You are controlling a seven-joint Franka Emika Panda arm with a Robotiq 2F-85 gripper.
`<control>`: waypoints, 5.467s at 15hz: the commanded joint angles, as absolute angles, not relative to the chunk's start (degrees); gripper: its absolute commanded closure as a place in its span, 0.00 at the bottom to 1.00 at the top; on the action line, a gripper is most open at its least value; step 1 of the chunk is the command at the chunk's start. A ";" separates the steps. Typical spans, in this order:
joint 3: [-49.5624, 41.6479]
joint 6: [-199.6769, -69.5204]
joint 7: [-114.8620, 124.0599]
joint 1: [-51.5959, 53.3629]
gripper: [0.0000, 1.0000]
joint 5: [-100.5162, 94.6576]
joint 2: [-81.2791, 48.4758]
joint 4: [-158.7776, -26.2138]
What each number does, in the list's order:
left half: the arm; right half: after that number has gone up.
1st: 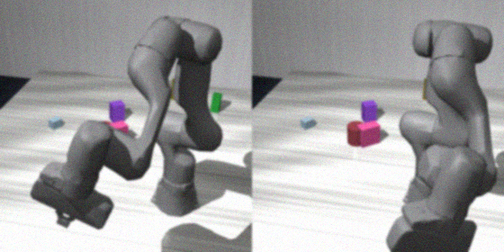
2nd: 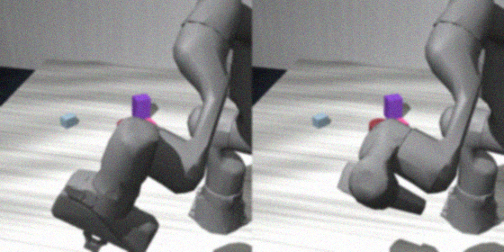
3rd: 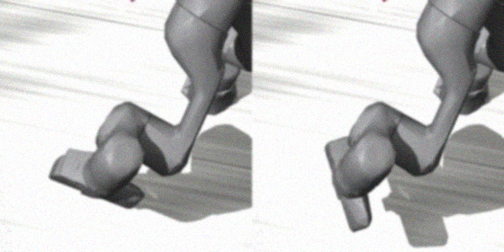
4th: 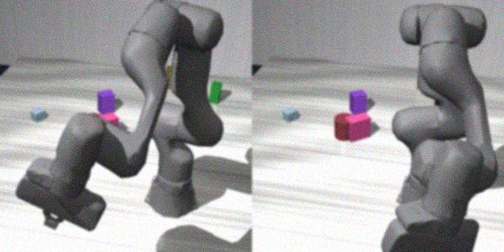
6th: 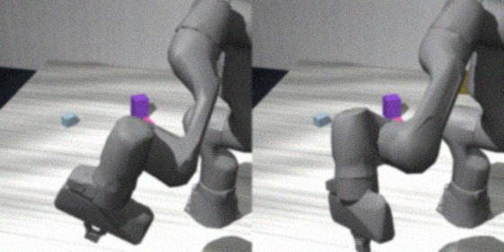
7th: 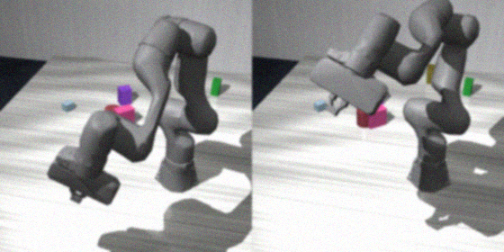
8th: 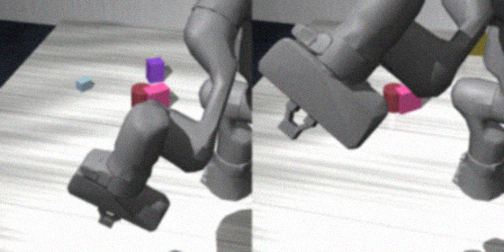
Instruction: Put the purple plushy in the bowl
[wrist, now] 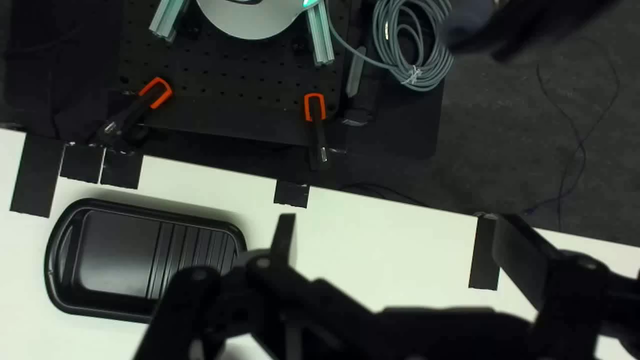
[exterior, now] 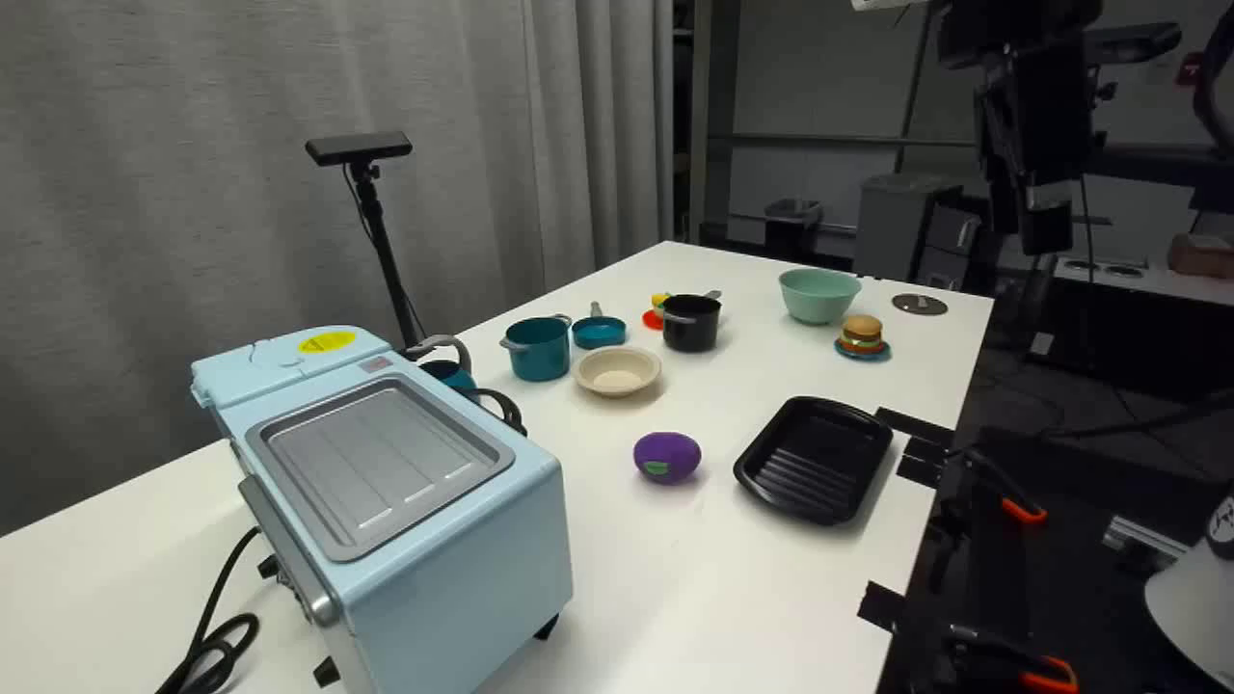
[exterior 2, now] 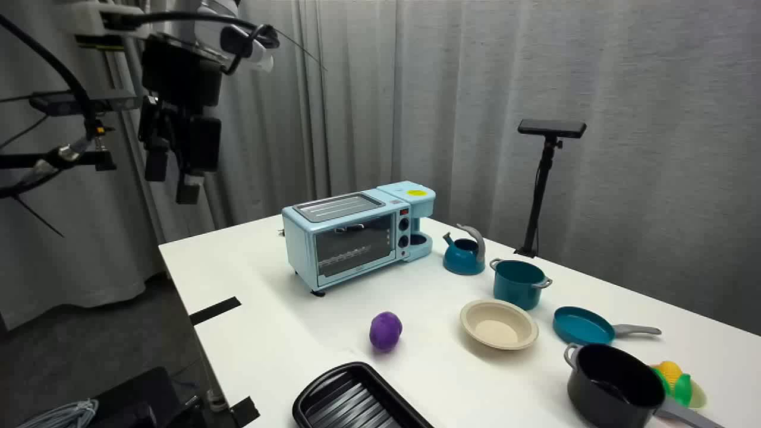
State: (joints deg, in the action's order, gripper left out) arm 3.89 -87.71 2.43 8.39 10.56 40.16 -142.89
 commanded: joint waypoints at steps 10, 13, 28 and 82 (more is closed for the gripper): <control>4.67 -87.53 1.91 7.35 0.00 10.93 40.04 -142.79; 4.67 -87.53 1.91 7.35 0.00 10.93 40.04 -142.79; 5.08 -89.00 1.85 7.13 0.00 9.99 40.17 -143.07; -1.01 -104.54 -3.44 1.04 0.00 -1.53 3.52 -113.25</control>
State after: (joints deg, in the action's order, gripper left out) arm -2.58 -98.75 -3.07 0.80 0.41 4.37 -108.94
